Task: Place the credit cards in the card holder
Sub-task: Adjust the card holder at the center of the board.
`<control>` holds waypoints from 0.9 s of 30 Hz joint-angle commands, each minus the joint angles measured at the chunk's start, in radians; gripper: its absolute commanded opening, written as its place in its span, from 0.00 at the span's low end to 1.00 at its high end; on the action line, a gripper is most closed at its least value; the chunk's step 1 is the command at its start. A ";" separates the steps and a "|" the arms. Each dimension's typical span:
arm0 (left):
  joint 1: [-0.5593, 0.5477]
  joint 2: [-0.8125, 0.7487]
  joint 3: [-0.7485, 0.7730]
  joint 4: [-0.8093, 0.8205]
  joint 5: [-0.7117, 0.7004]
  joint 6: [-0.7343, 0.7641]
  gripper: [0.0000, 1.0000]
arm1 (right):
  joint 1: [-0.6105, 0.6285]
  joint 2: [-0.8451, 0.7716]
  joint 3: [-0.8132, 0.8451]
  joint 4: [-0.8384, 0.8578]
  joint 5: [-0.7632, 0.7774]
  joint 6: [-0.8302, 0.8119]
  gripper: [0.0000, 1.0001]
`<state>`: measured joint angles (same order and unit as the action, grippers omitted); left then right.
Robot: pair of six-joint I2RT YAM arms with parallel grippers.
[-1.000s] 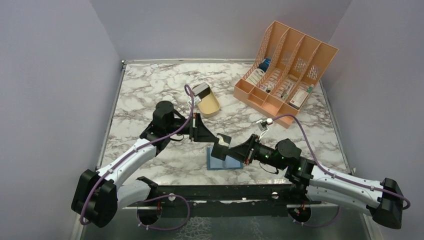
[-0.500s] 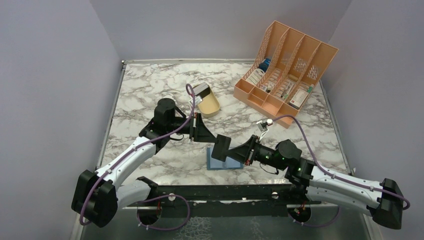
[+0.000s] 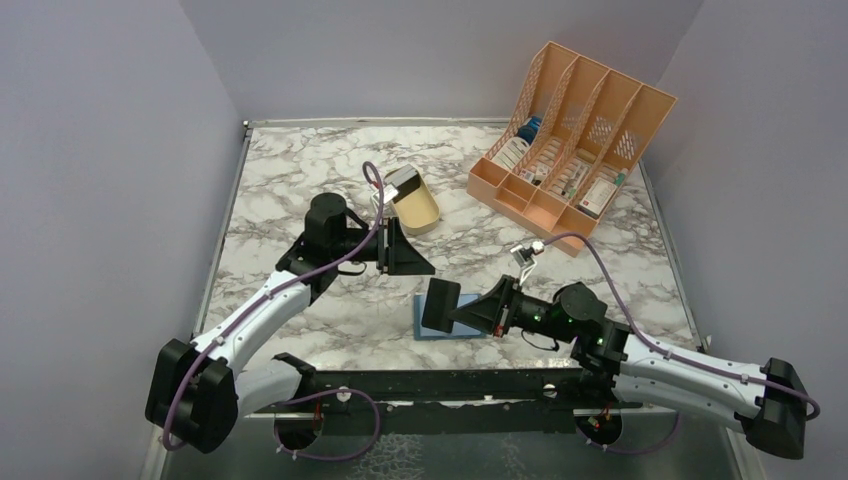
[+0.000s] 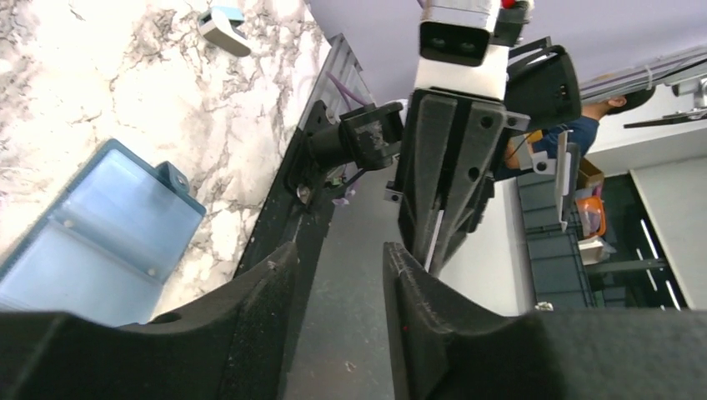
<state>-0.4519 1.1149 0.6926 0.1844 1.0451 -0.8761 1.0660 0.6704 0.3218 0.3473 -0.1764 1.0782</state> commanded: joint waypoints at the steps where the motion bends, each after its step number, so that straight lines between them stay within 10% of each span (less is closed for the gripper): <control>1: 0.001 -0.075 0.021 0.024 -0.023 -0.015 0.48 | 0.003 0.040 0.011 0.031 0.012 0.019 0.01; 11: 0.001 -0.167 -0.013 0.023 -0.073 -0.005 0.73 | 0.004 0.103 0.066 0.004 0.093 0.033 0.01; 19: 0.001 -0.154 -0.064 0.017 -0.084 -0.003 0.73 | 0.004 0.118 0.129 0.011 0.110 -0.015 0.01; 23: 0.001 -0.143 -0.099 0.100 -0.058 -0.063 0.60 | 0.004 0.173 0.165 0.015 0.092 -0.033 0.01; 27: 0.001 -0.118 -0.114 0.098 -0.038 -0.041 0.15 | 0.003 0.212 0.184 0.022 0.075 -0.052 0.03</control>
<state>-0.4507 0.9752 0.5999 0.2436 0.9825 -0.9272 1.0653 0.8604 0.4595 0.3393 -0.0937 1.0630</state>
